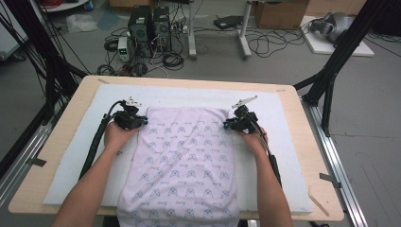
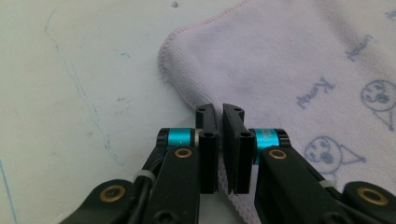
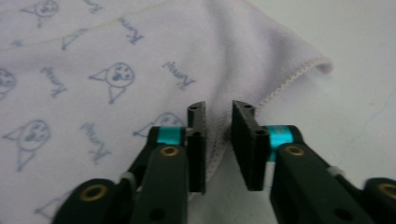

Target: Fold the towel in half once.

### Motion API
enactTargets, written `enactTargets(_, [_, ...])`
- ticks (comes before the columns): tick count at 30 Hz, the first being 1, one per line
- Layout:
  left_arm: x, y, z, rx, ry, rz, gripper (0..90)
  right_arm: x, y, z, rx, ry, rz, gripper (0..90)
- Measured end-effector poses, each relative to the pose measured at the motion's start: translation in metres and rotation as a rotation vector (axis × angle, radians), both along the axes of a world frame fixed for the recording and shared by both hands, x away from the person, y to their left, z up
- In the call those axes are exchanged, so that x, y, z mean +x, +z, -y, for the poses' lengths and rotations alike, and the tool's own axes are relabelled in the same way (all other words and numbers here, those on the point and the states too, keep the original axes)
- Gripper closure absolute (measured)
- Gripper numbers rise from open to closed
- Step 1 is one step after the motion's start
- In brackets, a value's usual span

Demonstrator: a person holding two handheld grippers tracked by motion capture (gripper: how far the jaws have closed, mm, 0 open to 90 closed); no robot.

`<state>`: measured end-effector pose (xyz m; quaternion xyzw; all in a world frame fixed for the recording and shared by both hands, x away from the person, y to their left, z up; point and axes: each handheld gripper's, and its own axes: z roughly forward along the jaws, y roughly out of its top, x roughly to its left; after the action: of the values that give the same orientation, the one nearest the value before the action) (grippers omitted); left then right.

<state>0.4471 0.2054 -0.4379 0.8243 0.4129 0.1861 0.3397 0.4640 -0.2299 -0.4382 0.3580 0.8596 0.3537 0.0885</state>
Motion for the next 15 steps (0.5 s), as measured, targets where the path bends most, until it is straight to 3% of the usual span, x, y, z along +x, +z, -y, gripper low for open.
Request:
enactTargets(4, [-0.002, 0.005, -0.005, -0.027, -0.010, 0.006, 85.9, -0.003, 0.004, 0.001, -0.014, 0.019, -0.013, 84.2])
enactTargets(6, [-0.004, 0.013, -0.008, -0.067, -0.015, 0.030, 85.9, -0.004, 0.006, 0.001, -0.010, 0.016, -0.019, 84.3])
enactTargets(9, [-0.012, 0.029, -0.015, -0.111, -0.038, 0.077, 85.9, -0.010, 0.021, 0.009, 0.040, 0.011, 0.020, 84.6])
enactTargets(10, [-0.015, 0.034, -0.017, -0.120, -0.047, 0.088, 85.9, -0.016, 0.033, 0.014, 0.089, 0.017, 0.039, 84.7])
enactTargets(13, [-0.025, 0.046, -0.023, -0.120, -0.067, 0.118, 85.9, -0.024, 0.044, 0.016, 0.111, 0.031, 0.055, 84.7])
enactTargets(15, [-0.033, 0.052, -0.028, -0.136, -0.076, 0.130, 85.8, -0.039, 0.060, 0.017, 0.139, 0.070, 0.076, 84.6])
